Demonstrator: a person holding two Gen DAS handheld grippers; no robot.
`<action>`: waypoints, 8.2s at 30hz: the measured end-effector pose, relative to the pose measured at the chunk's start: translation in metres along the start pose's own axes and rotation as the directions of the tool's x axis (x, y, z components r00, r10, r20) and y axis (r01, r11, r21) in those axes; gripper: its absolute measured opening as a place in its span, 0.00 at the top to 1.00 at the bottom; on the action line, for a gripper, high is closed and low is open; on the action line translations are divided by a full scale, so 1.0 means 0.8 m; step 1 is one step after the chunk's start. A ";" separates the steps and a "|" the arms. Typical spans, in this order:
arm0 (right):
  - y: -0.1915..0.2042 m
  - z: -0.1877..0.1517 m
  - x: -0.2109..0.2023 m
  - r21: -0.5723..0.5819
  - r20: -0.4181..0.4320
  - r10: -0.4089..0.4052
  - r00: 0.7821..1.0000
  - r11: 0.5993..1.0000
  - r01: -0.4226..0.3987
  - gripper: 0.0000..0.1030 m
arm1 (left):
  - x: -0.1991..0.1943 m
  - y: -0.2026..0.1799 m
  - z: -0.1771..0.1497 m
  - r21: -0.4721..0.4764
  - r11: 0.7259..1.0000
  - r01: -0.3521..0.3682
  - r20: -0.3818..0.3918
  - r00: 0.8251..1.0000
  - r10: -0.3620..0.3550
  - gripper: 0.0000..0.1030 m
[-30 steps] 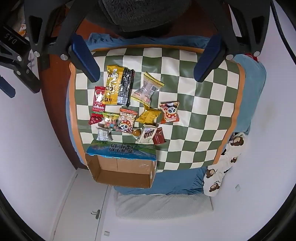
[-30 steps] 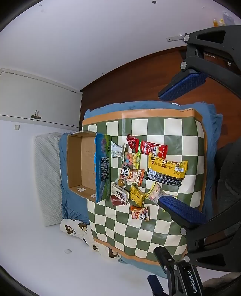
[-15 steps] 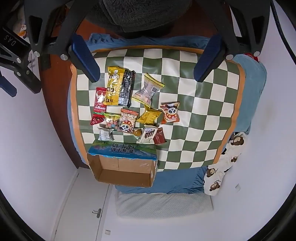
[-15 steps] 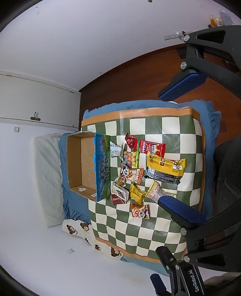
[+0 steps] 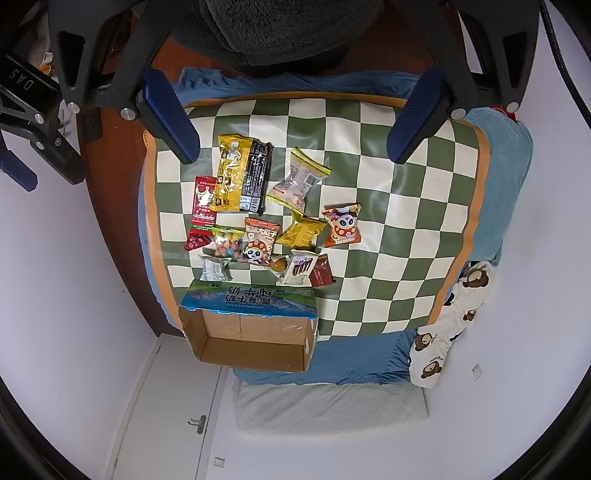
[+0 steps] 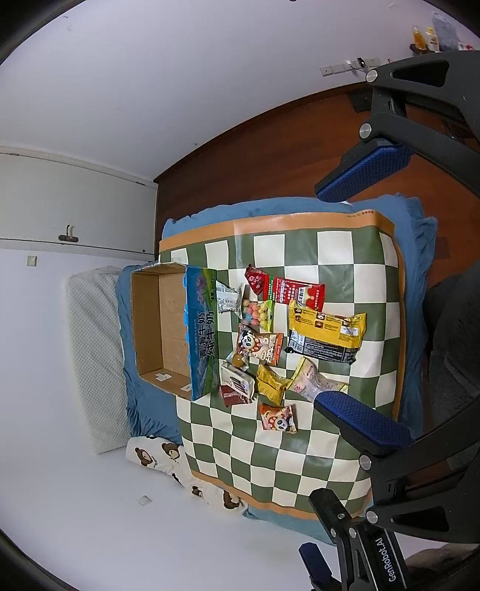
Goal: Organize snacks
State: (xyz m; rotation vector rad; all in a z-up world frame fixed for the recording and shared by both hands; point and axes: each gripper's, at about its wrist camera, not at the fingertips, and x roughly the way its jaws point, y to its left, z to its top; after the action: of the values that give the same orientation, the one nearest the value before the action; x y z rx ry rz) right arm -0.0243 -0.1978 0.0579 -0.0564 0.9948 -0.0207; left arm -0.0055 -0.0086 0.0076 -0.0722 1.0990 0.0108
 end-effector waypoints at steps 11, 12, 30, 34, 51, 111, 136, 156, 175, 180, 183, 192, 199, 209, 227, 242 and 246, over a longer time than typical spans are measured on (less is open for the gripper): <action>0.001 -0.003 -0.008 0.009 0.002 0.010 1.000 1.000 -0.010 0.00 | -0.005 -0.007 0.000 0.000 1.000 0.002 -0.001 1.000 -0.002 0.00; 0.001 -0.003 -0.009 0.010 0.003 0.012 1.000 1.000 -0.012 0.00 | -0.006 -0.008 0.000 -0.001 1.000 0.001 -0.001 1.000 -0.001 0.00; 0.000 -0.006 -0.015 0.011 0.002 0.017 1.000 1.000 -0.017 0.00 | -0.009 -0.008 -0.005 0.002 1.000 0.006 0.006 1.000 -0.006 0.00; 0.000 -0.006 -0.018 0.014 0.003 0.018 1.000 1.000 -0.018 0.00 | -0.009 -0.007 -0.005 -0.001 1.000 0.005 0.007 1.000 -0.005 0.00; -0.006 0.001 -0.017 0.018 0.010 0.036 0.999 0.999 -0.036 0.00 | -0.013 -0.008 -0.005 0.003 1.000 0.007 0.009 1.000 -0.007 0.00; 0.097 -0.094 0.532 0.191 -0.545 0.097 0.833 0.982 0.010 0.00 | 0.507 0.097 -0.022 -0.044 0.994 0.096 -0.466 0.878 -0.106 0.57; 0.043 0.007 0.350 0.202 -0.328 0.256 0.909 0.959 -0.197 0.15 | 0.363 0.111 0.095 -0.076 0.977 0.199 -0.214 0.954 -0.210 0.64; -0.006 0.394 0.530 0.133 -0.247 0.239 0.939 0.968 -0.212 0.15 | 0.528 0.025 0.453 -0.112 0.970 0.217 -0.278 0.930 -0.240 0.63; -0.045 0.440 0.722 0.117 -0.451 0.205 0.869 0.978 -0.170 0.14 | 0.656 -0.019 0.477 -0.104 0.978 0.178 -0.434 0.877 -0.206 0.57; -0.042 0.445 0.762 0.088 -0.474 0.175 0.863 0.985 -0.151 0.06 | 0.650 -0.022 0.483 -0.075 0.984 0.165 -0.408 0.895 -0.181 0.11; -0.054 0.447 0.756 0.078 -0.459 0.167 0.873 0.986 -0.148 0.06 | 0.642 -0.023 0.481 -0.057 0.986 0.160 -0.390 0.905 -0.169 0.11; -0.040 0.418 0.651 0.072 -0.388 0.139 0.911 0.990 -0.121 0.06 | 0.584 -0.013 0.468 0.019 0.990 0.143 -0.250 0.959 -0.133 0.11; -0.041 0.396 0.564 0.033 -0.293 0.095 0.951 0.995 -0.090 0.06 | 0.515 0.003 0.450 0.056 0.990 0.129 -0.115 0.986 -0.122 0.11; -0.006 0.387 0.502 0.004 -0.160 0.080 0.984 0.997 -0.080 0.06 | 0.448 0.010 0.415 0.080 0.992 0.099 0.007 0.995 -0.100 0.11; -0.031 0.321 0.361 0.030 -0.036 0.144 0.989 0.989 -0.143 0.06 | 0.325 0.013 0.327 0.035 0.995 0.096 0.143 0.985 -0.100 0.11; -0.100 0.189 0.459 0.254 -0.300 0.256 0.919 0.950 -0.182 0.06 | 0.421 0.069 0.175 -0.079 0.995 -0.066 -0.128 0.990 0.056 0.11; -0.104 0.182 0.503 0.254 -0.332 0.243 0.912 0.954 -0.162 0.06 | 0.467 0.099 0.146 -0.131 0.984 -0.122 -0.236 0.968 0.088 0.11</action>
State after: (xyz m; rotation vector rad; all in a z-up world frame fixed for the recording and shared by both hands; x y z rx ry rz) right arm 0.3179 -0.2927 -0.1949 0.2663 1.3567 0.0520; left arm 0.2644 0.0676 -0.2765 -0.1477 1.3320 0.1816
